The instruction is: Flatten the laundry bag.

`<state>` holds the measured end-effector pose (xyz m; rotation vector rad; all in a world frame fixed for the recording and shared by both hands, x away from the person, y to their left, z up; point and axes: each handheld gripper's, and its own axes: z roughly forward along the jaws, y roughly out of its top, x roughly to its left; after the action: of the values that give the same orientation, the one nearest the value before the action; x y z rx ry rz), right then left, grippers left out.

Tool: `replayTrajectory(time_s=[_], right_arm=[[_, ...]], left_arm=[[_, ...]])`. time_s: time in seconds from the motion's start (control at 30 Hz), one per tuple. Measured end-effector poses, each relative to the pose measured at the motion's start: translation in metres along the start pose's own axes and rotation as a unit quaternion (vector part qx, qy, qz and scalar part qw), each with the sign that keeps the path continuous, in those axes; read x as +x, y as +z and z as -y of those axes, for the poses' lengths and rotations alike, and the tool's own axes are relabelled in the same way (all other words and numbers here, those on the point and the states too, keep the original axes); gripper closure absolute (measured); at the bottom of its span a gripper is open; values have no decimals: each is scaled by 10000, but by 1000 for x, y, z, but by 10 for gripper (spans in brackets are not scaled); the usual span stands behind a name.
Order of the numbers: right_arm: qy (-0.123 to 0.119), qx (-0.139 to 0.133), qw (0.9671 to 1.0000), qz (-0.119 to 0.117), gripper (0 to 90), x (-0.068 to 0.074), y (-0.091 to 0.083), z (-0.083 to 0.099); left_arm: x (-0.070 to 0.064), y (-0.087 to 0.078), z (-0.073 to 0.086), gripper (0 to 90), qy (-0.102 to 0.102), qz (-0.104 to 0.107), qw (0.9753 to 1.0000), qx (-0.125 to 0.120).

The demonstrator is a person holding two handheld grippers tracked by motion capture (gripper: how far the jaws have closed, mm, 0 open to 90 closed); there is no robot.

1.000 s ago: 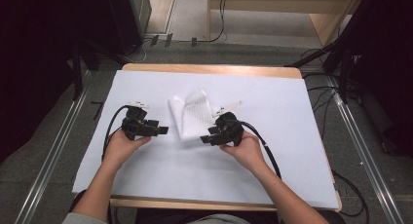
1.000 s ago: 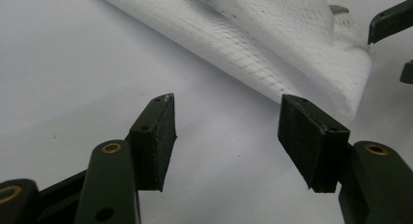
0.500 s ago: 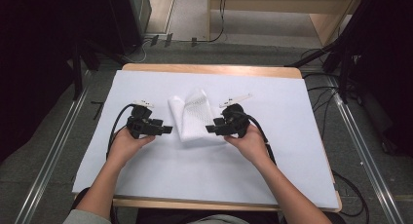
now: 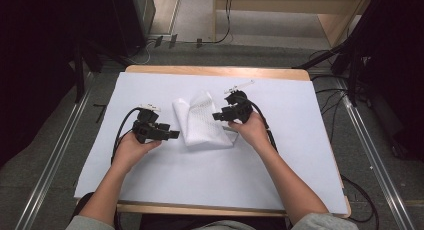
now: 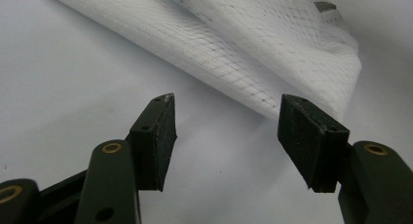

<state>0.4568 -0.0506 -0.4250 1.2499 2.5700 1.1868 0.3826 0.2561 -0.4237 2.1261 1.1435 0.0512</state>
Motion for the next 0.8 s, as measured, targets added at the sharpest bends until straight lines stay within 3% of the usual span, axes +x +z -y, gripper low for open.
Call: replayTrajectory(time_s=[0.07, 0.2, 0.23, 0.4, 0.43, 0.47, 0.57, 0.73, 0.8], right_arm=[[136, 35, 9999, -90, 434, -4, 5, -9], [56, -68, 10000, 10, 431, -7, 16, -19], [104, 72, 9999, 13, 424, -8, 23, -25], [86, 146, 9998, 52, 458, -5, 38, -32], [86, 249, 9997, 20, 593, -4, 44, -34], [86, 249, 9997, 20, 593, -4, 44, -34], [-8, 239, 9997, -59, 822, 2, 44, -37], [-171, 281, 9994, -123, 869, 11, 30, -40], [-315, 199, 9992, -164, 870, 21, 13, -39]], left_arm=[[0, 0, 0, 401, 14, -18, 10000, 4], [1, 0, 1, 400, 36, -26, 10000, 26], [1, 0, 1, 400, 31, -23, 10000, 21], [3, -2, 1, 401, -6, -20, 10000, -24], [3, -3, 2, 402, -25, -35, 10000, -38], [3, -3, 2, 402, -31, -28, 10000, -51], [4, -5, 4, 401, -60, -50, 9999, -67], [5, -7, 5, 402, -100, -60, 9999, -93], [6, -8, 6, 402, -100, -85, 9999, -91]])
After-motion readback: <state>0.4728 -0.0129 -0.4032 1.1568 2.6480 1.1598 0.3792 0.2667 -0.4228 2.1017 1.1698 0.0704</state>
